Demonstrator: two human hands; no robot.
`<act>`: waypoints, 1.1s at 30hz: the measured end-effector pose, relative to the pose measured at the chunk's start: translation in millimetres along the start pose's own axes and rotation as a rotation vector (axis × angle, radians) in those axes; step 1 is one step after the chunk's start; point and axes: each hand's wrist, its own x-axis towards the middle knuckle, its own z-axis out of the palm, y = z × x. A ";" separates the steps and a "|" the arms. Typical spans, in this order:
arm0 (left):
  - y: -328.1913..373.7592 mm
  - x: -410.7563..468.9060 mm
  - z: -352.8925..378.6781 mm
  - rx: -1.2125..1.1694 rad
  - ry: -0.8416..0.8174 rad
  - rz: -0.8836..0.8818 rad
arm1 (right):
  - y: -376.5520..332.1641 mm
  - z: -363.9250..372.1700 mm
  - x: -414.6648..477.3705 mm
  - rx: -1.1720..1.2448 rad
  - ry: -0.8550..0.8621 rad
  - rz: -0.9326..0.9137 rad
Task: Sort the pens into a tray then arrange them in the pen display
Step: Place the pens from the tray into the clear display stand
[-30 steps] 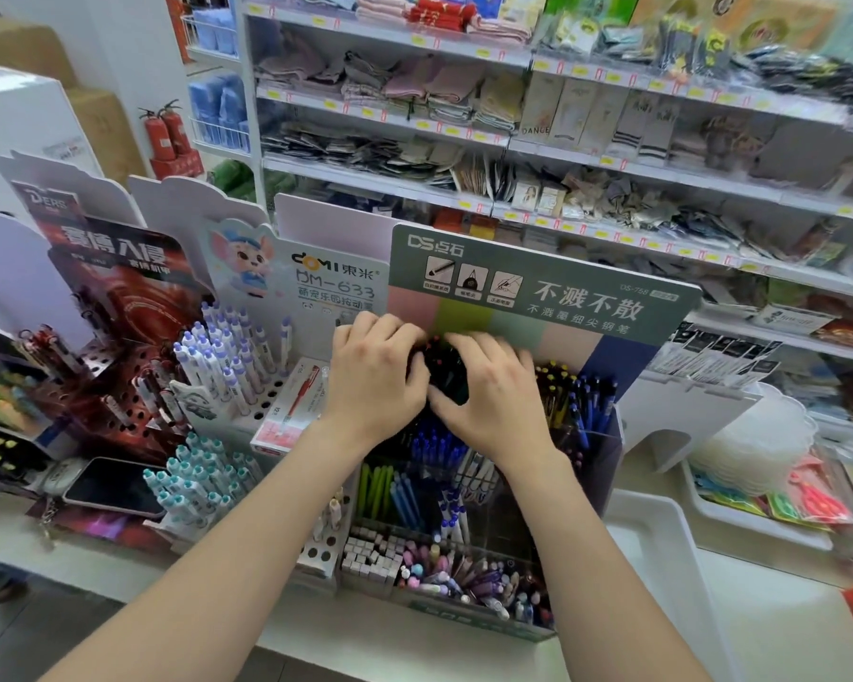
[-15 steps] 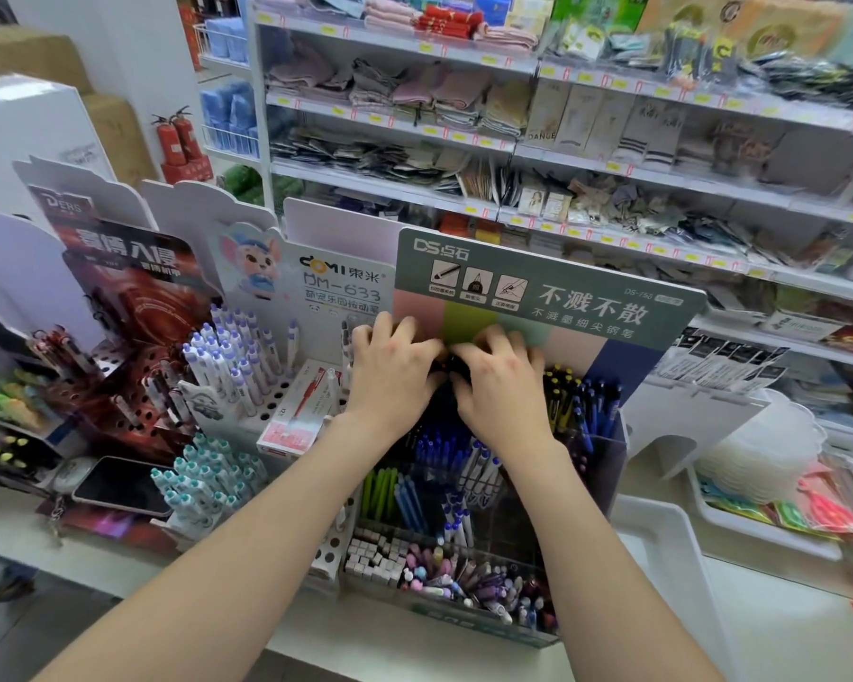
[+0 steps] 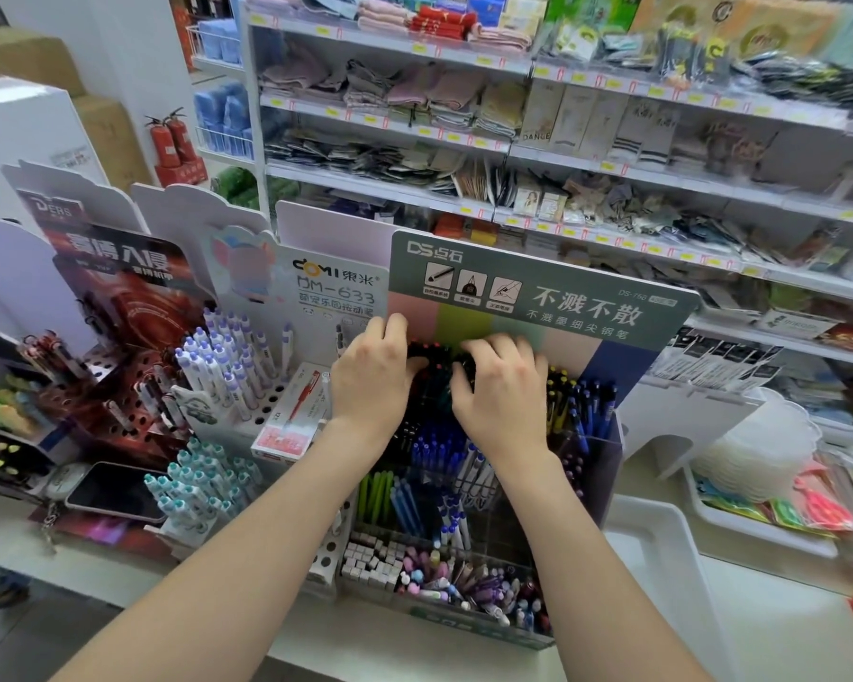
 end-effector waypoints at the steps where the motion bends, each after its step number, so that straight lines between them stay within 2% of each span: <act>1: 1.8 1.8 0.0 -0.011 -0.005 -0.024 | -0.4 -0.6 -0.7 0.009 0.026 0.014; 6: 6.2 7.2 -1.8 -0.110 -0.080 -0.056 | -1.0 -2.9 -8.2 0.072 0.103 0.088; 9: 7.3 2.4 -3.4 -0.159 -0.113 -0.002 | -0.3 -4.2 -12.7 0.126 0.135 0.135; 17: 9.5 1.3 13.2 0.134 0.045 0.181 | -4.3 -11.4 -24.6 0.228 0.148 0.158; 21: -3.0 5.7 8.5 0.218 0.085 0.135 | -2.6 -12.1 -26.8 0.246 0.153 0.172; 24: -6.0 8.8 4.0 0.170 0.121 0.062 | -5.3 -14.7 -27.0 0.262 0.167 0.165; 29: -5.0 12.6 3.6 0.042 0.000 0.035 | -9.1 -18.3 -26.5 0.280 0.167 0.166; 33: -5.2 5.7 0.9 -0.065 0.040 0.044 | -10.3 -22.9 -27.3 0.300 0.195 0.164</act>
